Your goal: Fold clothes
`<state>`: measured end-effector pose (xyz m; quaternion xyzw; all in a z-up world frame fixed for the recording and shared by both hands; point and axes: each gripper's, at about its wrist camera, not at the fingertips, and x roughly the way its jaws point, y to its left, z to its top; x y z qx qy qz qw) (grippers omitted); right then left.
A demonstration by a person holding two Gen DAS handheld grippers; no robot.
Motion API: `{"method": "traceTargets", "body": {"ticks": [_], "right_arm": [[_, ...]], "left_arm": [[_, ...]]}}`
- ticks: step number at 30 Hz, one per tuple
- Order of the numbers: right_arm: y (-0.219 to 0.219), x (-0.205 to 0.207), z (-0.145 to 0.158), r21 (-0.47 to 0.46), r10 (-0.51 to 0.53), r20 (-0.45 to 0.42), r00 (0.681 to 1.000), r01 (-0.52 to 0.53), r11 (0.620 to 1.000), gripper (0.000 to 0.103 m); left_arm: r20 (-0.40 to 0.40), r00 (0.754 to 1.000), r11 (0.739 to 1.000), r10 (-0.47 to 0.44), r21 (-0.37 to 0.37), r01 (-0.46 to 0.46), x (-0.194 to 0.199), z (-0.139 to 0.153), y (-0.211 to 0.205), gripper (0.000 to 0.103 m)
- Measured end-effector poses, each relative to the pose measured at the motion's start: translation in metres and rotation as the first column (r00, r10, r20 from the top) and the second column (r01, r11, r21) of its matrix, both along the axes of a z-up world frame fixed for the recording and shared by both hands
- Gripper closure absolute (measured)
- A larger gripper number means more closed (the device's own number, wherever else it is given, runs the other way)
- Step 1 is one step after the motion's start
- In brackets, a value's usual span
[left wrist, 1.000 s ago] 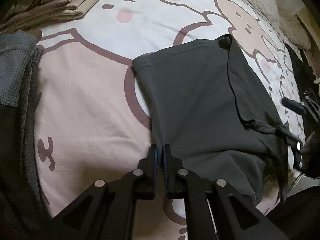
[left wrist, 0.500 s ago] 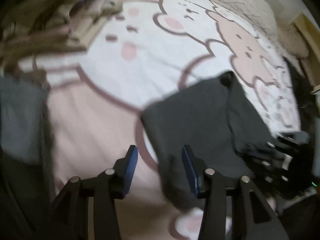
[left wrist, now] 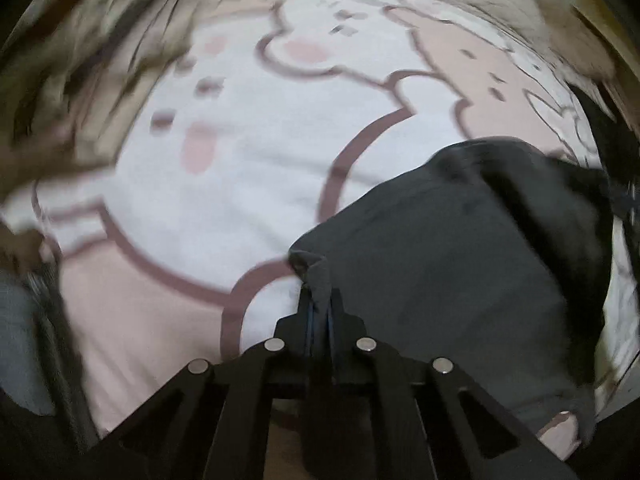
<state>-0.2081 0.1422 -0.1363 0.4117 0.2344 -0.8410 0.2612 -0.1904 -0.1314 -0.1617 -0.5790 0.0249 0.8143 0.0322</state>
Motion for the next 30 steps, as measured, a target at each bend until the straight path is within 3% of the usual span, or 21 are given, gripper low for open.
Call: {"method": "traceTargets", "body": {"ticks": [5,13,18,21,25,26,27,28,29,30], "right_arm": [[0.03,-0.018,0.01,-0.001,-0.107,-0.039,0.993,0.107,0.994,0.097],[0.082,-0.043,0.013,-0.004,-0.268,-0.078,0.96,0.269,0.963,0.097],[0.109,-0.063,-0.007,0.017,-0.359,-0.074,0.93,0.361,0.932,0.097],[0.113,-0.077,-0.04,0.072,-0.372,-0.036,0.928,0.373,0.925,0.097],[0.119,-0.084,-0.071,0.091,-0.388,0.019,0.921,0.385,0.918,0.097],[0.12,-0.085,-0.072,0.082,-0.39,0.024,0.92,0.387,0.918,0.095],[0.122,-0.086,-0.073,0.074,-0.392,0.03,0.92,0.389,0.918,0.094],[0.122,-0.086,-0.072,0.078,-0.399,0.029,0.917,0.396,0.915,0.084],[0.125,-0.088,-0.071,0.097,-0.426,0.003,0.905,0.424,0.901,0.059],[0.128,-0.09,-0.07,0.116,-0.454,-0.026,0.891,0.453,0.884,0.044]], "left_arm": [[-0.171,0.979,0.977,-0.109,-0.202,0.073,-0.028,0.013,0.038,0.097],[-0.324,0.929,0.96,-0.176,-0.265,0.09,-0.069,0.022,0.073,0.097],[-0.316,0.932,0.962,-0.176,-0.255,0.096,-0.097,0.003,0.077,0.097],[-0.274,0.943,0.955,-0.189,-0.276,0.111,-0.112,-0.021,0.08,0.097],[-0.231,0.961,0.96,-0.15,-0.268,0.085,-0.125,-0.045,0.071,0.087],[-0.238,0.962,0.961,-0.132,-0.268,0.066,-0.126,-0.046,0.067,0.08],[-0.249,0.962,0.962,-0.113,-0.271,0.043,-0.127,-0.046,0.064,0.061],[-0.256,0.962,0.962,-0.096,-0.274,0.023,-0.128,-0.044,0.06,0.044],[-0.261,0.962,0.961,-0.079,-0.277,0.004,-0.129,-0.043,0.055,0.039],[-0.254,0.965,0.963,-0.067,-0.271,-0.004,-0.129,-0.041,0.051,0.038]]}}
